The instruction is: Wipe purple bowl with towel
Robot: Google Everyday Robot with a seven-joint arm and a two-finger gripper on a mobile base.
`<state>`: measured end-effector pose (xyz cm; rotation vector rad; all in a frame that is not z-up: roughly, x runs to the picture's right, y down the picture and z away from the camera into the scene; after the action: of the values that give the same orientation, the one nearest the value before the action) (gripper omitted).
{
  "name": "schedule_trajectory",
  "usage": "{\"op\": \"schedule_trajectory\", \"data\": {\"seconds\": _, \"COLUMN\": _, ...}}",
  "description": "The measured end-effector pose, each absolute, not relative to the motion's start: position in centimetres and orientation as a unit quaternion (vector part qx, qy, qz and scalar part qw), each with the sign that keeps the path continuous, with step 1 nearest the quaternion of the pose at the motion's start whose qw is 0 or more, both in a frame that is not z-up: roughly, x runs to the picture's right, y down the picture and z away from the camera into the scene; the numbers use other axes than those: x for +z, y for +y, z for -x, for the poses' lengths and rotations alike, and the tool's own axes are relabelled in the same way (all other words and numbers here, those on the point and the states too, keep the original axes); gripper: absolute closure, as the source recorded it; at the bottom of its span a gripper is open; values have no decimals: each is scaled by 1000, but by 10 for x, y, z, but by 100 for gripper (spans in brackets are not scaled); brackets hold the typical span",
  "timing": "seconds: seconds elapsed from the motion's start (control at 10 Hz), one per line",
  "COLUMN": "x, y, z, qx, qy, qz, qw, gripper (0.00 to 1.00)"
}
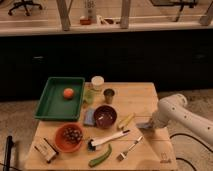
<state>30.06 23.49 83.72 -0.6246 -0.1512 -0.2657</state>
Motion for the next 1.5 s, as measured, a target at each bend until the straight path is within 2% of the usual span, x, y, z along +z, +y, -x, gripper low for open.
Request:
{"op": "schedule_trajectory", "data": {"seconds": 0.8, "x": 838, "y": 236, "z": -303, "qx": -129, "qy": -71, "qz": 310, "qw": 939, "gripper": 100}}
{"op": "schedule_trajectory", "data": {"seconds": 1.5, "x": 819, "y": 201, "z": -295, "qx": -142, "qy": -103, "qz": 293, "qw": 940, "gripper": 100}}
